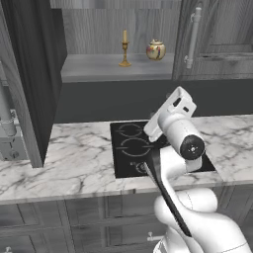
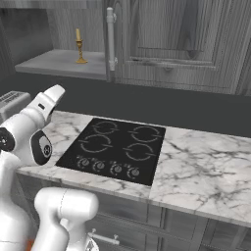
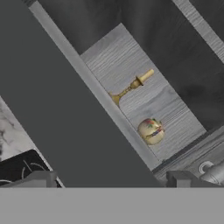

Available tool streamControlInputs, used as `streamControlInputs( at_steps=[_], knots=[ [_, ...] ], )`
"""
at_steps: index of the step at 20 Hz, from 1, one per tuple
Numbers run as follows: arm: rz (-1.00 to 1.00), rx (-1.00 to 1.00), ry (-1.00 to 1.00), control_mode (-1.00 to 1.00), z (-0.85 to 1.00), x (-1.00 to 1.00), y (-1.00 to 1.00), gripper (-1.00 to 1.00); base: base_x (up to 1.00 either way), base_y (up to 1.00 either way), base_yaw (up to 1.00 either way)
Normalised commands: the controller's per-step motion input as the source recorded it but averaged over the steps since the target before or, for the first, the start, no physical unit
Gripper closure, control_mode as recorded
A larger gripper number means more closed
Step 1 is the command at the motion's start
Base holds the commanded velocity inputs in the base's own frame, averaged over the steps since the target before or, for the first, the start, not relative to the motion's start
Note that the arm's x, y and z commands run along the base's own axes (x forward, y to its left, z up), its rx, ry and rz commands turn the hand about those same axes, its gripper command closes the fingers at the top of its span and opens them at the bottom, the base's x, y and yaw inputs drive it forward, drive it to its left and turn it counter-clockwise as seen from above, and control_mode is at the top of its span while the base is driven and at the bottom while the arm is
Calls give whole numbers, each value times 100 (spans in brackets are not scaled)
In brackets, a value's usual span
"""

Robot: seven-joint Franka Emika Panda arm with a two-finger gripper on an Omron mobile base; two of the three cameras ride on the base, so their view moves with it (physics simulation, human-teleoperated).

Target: Pick the candle and candle from the dining table and place them in the open cabinet. Close the cabinet after placing the objects.

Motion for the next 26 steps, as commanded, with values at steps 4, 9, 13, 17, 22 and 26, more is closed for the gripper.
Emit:
streamControlInputs(
  at_steps=[4, 9, 13, 17, 22, 26],
  knots=[
    [-7, -13, 0, -100, -21, 1, 37, -100, 0, 0, 0],
    [-11, -14, -4, -100, -7, -3, 47, -100, 0, 0, 0],
    [-12, -14, -11, -100, 0, -21, 47, -100, 0, 0, 0],
    [-15, -15, -16, -100, 0, -35, 46, -100, 0, 0, 0],
    [-6, -16, -7, -100, -4, -19, 38, -100, 0, 0, 0],
    [-1, -11, -13, -100, -2, -22, 23, -100, 0, 0, 0]
  ],
)
